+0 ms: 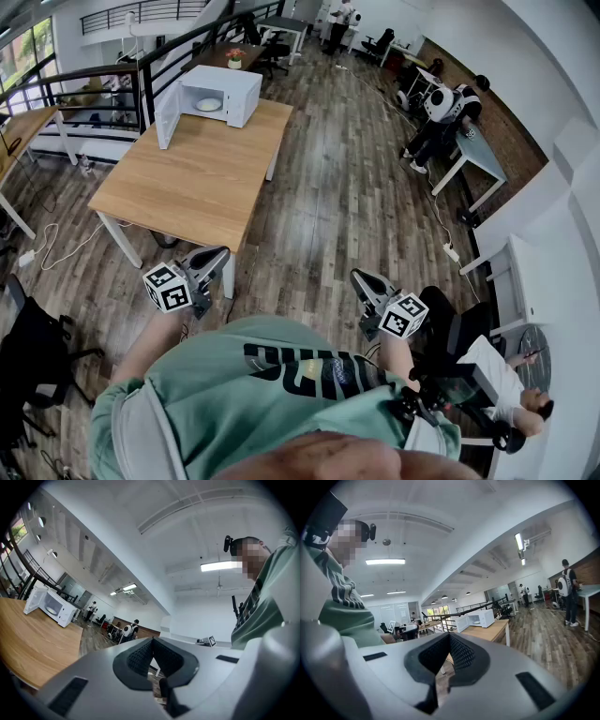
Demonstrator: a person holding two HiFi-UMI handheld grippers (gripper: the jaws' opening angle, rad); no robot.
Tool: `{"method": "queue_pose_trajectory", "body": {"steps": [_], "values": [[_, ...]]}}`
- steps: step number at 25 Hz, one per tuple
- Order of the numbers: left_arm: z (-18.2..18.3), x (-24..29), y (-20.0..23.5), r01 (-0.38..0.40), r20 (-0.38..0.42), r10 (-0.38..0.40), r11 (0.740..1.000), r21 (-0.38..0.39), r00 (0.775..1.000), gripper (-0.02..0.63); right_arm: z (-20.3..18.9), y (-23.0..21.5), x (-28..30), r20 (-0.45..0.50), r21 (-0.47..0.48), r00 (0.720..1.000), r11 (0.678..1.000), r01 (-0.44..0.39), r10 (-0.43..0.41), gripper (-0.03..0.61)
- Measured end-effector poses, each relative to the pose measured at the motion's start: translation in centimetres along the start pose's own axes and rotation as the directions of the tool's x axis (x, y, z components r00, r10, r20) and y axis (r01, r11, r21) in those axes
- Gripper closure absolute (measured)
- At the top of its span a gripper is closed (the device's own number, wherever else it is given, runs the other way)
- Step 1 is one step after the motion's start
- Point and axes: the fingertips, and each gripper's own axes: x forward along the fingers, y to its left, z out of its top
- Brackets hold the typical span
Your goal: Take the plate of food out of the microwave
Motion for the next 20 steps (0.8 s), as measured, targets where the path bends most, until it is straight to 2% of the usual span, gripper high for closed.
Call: {"method": "queue_pose_trajectory", "body": {"steps": [20], "values": [[-0.7, 1.2, -0.2, 0.022, -0.019, -0.022, 1.000, -0.011, 1.000, 0.609, 0.0, -0.5, -1.1, 0.006, -0.009, 0.999, 0.999, 0.033, -0.033, 0.572]]}}
